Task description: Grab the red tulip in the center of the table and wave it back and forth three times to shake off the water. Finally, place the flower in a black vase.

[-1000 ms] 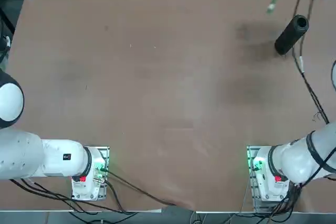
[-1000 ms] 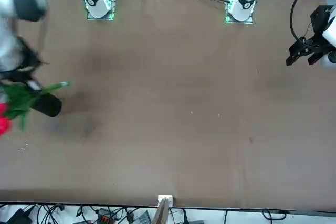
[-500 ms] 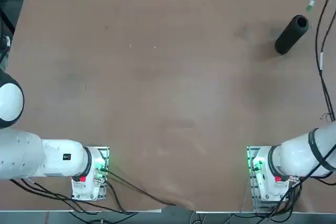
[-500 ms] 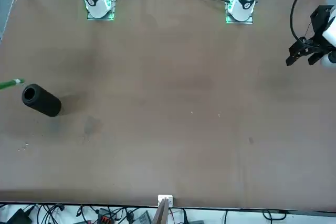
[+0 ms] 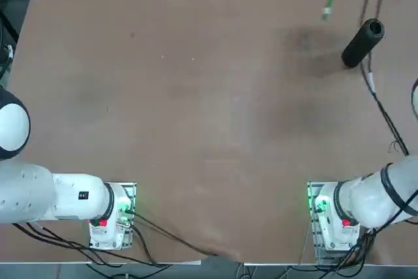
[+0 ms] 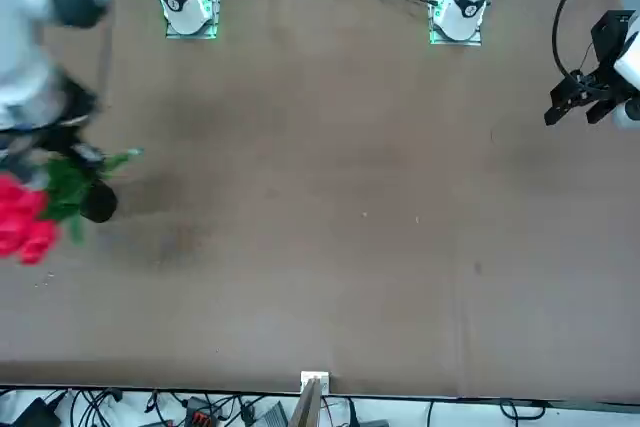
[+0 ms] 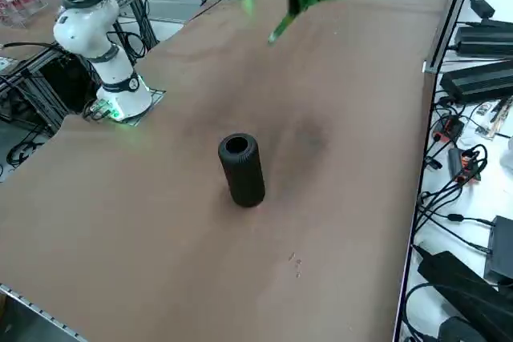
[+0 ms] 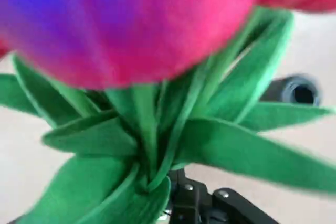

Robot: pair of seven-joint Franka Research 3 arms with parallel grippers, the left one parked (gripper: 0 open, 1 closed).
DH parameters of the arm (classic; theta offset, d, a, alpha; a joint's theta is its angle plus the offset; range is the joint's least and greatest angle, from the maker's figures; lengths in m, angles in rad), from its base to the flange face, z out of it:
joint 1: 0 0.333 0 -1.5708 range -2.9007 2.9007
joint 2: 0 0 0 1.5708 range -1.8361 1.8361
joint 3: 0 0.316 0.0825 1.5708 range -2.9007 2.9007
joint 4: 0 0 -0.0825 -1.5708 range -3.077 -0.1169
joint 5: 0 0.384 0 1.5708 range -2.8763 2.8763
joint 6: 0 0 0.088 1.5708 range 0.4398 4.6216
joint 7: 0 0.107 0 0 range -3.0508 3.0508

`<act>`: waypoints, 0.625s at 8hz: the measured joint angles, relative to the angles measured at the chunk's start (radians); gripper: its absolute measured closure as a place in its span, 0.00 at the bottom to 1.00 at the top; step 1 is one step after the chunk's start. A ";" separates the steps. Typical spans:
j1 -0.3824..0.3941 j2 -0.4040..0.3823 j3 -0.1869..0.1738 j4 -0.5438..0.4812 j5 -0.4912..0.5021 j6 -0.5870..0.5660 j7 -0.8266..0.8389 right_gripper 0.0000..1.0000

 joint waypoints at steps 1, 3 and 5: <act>0.087 0.000 0.002 0.000 -0.004 -0.015 0.135 0.86; 0.147 0.000 0.000 -0.001 -0.007 -0.030 0.254 0.86; 0.122 -0.002 -0.045 -0.001 -0.013 -0.041 0.240 0.86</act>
